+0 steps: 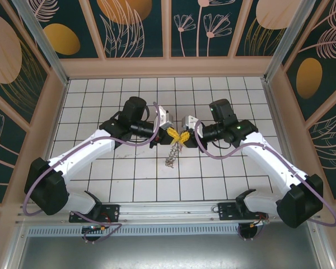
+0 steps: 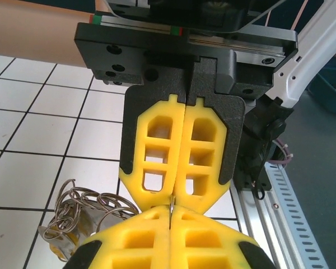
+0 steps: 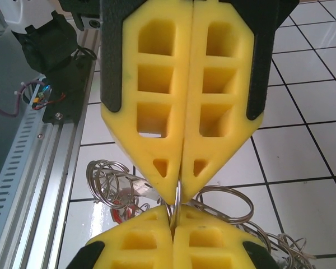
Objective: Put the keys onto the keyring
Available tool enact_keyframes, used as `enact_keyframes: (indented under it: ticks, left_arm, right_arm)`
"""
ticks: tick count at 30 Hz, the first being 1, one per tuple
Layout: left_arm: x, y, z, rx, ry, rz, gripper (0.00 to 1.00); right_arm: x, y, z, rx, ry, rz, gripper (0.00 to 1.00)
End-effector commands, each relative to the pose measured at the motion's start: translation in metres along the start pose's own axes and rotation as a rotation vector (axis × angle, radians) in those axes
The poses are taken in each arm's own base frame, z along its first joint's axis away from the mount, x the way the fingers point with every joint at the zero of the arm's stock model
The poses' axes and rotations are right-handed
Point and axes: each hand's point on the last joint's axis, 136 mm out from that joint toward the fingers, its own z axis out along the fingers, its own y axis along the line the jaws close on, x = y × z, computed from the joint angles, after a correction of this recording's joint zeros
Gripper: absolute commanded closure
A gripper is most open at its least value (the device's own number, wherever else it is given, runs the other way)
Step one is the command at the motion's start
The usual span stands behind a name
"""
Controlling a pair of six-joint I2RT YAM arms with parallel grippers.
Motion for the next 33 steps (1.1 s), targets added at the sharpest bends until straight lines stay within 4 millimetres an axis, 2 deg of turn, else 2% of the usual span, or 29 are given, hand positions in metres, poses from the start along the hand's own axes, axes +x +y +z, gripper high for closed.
enact_keyframes:
  ticks: [1,4,11,12,17,26,33]
  left_arm:
    - [-0.027,-0.008,-0.006,0.034,-0.111,0.043,1.00]
    - [-0.040,-0.012,-0.012,0.059,-0.183,0.055,1.00]
    - [-0.062,-0.016,-0.017,0.075,-0.286,0.086,1.00]
    - [-0.059,-0.015,-0.016,0.072,-0.294,0.075,1.00]
    - [-0.068,-0.018,-0.024,0.074,-0.414,0.057,1.00]
    - [-0.074,-0.029,-0.016,0.092,-0.484,0.074,1.00]
    - [-0.079,-0.031,-0.022,0.085,-0.618,0.030,1.00]
  right_arm:
    - [-0.024,0.011,-0.011,-0.048,-0.117,-0.057,0.84]
    - [-0.027,0.013,-0.020,-0.051,-0.167,-0.052,0.83]
    - [-0.029,0.010,-0.024,-0.035,-0.188,-0.056,0.85]
    - [-0.030,0.009,-0.025,-0.036,-0.193,-0.058,0.85]
    - [-0.033,0.009,-0.024,-0.051,-0.218,-0.060,0.90]
    - [-0.039,-0.004,-0.017,-0.024,-0.251,-0.047,0.87]
    - [-0.043,-0.017,-0.018,0.080,-0.282,-0.013,0.85]
